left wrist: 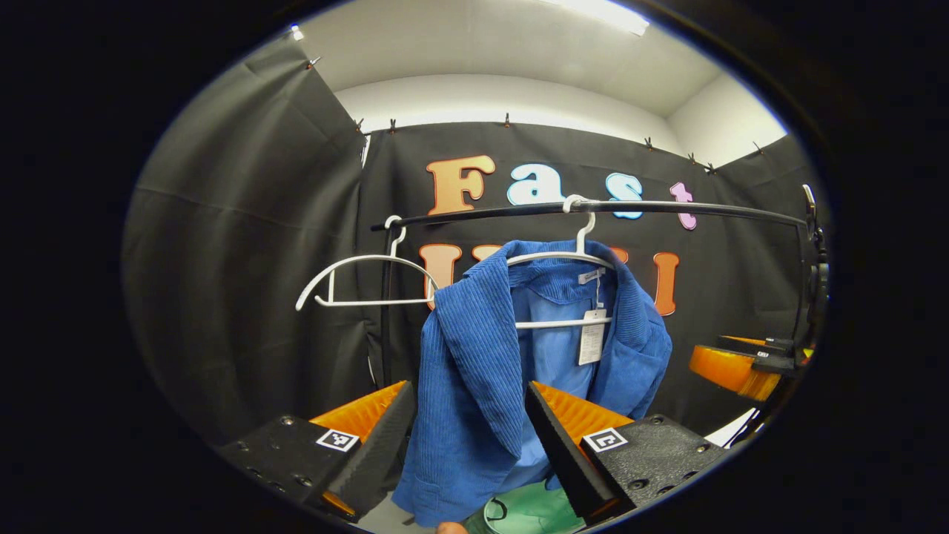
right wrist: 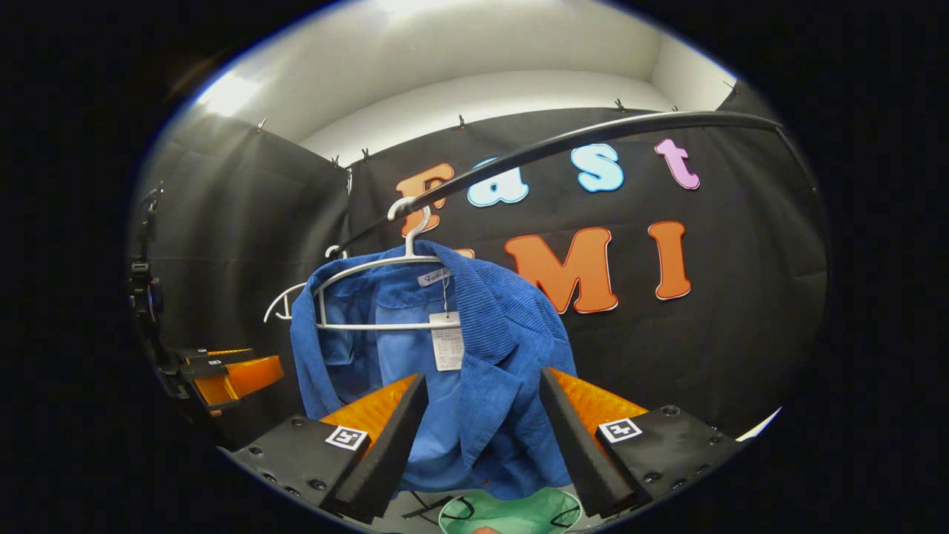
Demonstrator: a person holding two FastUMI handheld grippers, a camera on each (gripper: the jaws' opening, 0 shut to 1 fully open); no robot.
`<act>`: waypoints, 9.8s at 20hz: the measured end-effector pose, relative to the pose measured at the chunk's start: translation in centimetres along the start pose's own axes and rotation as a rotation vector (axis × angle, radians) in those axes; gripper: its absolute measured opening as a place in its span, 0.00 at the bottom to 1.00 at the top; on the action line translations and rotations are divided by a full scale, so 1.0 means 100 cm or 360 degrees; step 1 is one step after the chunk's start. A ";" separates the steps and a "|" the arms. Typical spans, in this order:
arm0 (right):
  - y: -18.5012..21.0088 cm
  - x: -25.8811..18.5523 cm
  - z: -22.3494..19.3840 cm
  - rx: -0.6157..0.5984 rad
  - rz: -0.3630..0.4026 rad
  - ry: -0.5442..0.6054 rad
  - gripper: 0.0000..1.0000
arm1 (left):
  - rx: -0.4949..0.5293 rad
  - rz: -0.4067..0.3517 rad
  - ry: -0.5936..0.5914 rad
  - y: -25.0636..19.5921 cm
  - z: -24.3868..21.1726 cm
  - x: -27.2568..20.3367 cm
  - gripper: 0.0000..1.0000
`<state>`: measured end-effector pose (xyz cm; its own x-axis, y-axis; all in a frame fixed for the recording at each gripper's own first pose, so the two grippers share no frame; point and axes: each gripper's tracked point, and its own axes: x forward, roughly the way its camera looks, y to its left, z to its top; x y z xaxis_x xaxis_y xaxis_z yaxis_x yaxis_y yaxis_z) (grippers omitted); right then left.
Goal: Grasp the clothes on the hanger with both hands and then place them into the laundry hamper below.
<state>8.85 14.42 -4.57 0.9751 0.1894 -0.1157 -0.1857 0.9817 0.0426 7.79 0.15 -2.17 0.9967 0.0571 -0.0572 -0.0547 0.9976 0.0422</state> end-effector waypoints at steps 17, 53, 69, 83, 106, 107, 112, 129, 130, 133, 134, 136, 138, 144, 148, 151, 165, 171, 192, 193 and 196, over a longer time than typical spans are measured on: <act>-0.002 0.112 -0.044 -0.0102 -0.0187 0.0071 0.95 | 0.0036 0.0013 0.0059 -0.015 -0.020 0.064 0.95; -0.043 0.093 0.072 0.0959 0.0598 -0.0122 0.08 | -0.0204 -0.0199 -0.0255 0.021 0.062 0.029 0.00; -0.140 0.130 0.097 0.1254 0.0369 -0.0222 0.06 | -0.0110 0.0086 -0.0448 0.099 0.130 0.048 0.00; -0.185 0.144 0.045 0.1130 0.0119 -0.0085 0.07 | -0.0261 -0.0019 -0.0122 0.104 0.024 0.093 0.00; -0.137 0.021 -0.022 0.0776 0.0056 -0.0024 0.07 | -0.0327 -0.0107 -0.0043 0.046 -0.036 -0.006 0.00; -0.135 0.018 -0.028 0.0768 0.0052 -0.0020 0.07 | -0.0357 -0.0116 -0.0047 0.044 -0.038 -0.011 0.00; -0.095 0.014 -0.056 0.0718 0.0133 0.0076 0.07 | -0.0386 -0.0091 0.0010 0.041 -0.059 -0.017 0.00; -0.061 0.021 -0.147 0.0554 0.0139 0.0226 0.07 | -0.0180 -0.0420 0.0218 -0.119 -0.150 0.017 0.00; -0.067 0.021 -0.154 0.0568 0.0118 0.0243 0.07 | -0.0202 -0.0426 0.0254 -0.124 -0.163 0.023 0.02; -0.089 0.020 -0.177 0.0568 0.0048 0.0299 0.07 | -0.0319 -0.0475 0.0351 -0.143 -0.193 0.031 0.00; -0.101 0.020 -0.185 0.0562 0.0008 0.0310 0.07 | -0.0330 -0.0478 0.0375 -0.147 -0.204 0.034 0.00; -0.121 0.020 -0.203 0.0566 -0.0065 0.0334 0.07 | -0.0343 -0.0499 0.0423 -0.157 -0.225 0.040 0.00; -0.135 0.023 -0.223 0.0582 -0.0121 0.0365 0.07 | -0.0322 -0.0522 0.0464 -0.166 -0.247 0.048 0.00; -0.164 0.031 -0.297 0.0625 -0.0264 0.0502 0.07 | -0.0260 -0.0518 0.0665 -0.178 -0.322 0.061 0.00; -0.182 0.027 -0.356 0.0640 -0.0362 0.0618 0.07 | -0.0298 -0.0527 0.0854 -0.183 -0.388 0.061 0.00; -0.193 0.024 -0.406 0.0653 -0.0434 0.0756 0.07 | -0.0307 -0.0518 0.1003 -0.182 -0.437 0.058 0.00; -0.218 0.002 -0.584 0.0653 -0.0655 0.1199 0.07 | -0.0453 -0.0401 0.1610 -0.171 -0.616 0.024 0.01; -0.209 -0.015 -0.621 0.0552 -0.0643 0.1370 0.07 | -0.0431 -0.0236 0.1751 -0.165 -0.649 0.005 0.01; -0.188 -0.033 -0.592 0.0492 -0.0570 0.1418 0.67 | -0.0177 -0.0196 0.1706 -0.158 -0.601 -0.012 0.70; -0.189 -0.034 -0.585 0.0487 -0.0580 0.1403 0.72 | -0.0161 -0.0189 0.1679 -0.157 -0.595 -0.013 0.70; -0.186 -0.041 -0.558 0.0468 -0.0566 0.1335 0.85 | -0.0091 -0.0180 0.1575 -0.150 -0.566 -0.013 0.82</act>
<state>1.55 -3.51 -60.25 0.5425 -0.0544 -0.8383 0.2542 0.9618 0.1021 3.94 -12.70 -59.23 0.4993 -0.0575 -0.8645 0.0084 0.9981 -0.0615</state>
